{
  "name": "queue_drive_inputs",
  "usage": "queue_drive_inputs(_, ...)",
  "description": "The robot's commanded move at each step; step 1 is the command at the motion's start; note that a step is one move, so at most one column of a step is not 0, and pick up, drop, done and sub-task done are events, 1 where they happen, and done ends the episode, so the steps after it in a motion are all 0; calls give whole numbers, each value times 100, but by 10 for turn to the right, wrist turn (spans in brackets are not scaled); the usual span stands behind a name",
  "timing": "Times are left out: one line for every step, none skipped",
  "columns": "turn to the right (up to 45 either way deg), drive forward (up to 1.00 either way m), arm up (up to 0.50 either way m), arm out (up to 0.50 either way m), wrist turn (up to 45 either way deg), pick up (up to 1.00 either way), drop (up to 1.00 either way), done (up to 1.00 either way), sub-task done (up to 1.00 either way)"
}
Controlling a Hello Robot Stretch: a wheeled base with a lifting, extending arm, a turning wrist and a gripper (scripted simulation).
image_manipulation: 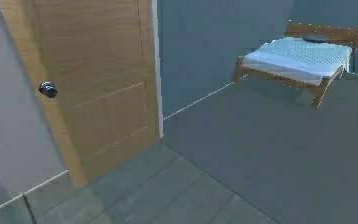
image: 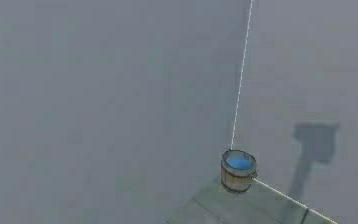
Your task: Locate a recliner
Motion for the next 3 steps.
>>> queue_drive_inputs(-450, 0, 0, 0, 0, 0, 0, 0, 0)
queue_drive_inputs(-240, 0, 0, 0, 0, 0, 0, 0, 0)
queue_drive_inputs(0, 30, 0, 0, 0, 0, 0, 0, 0)
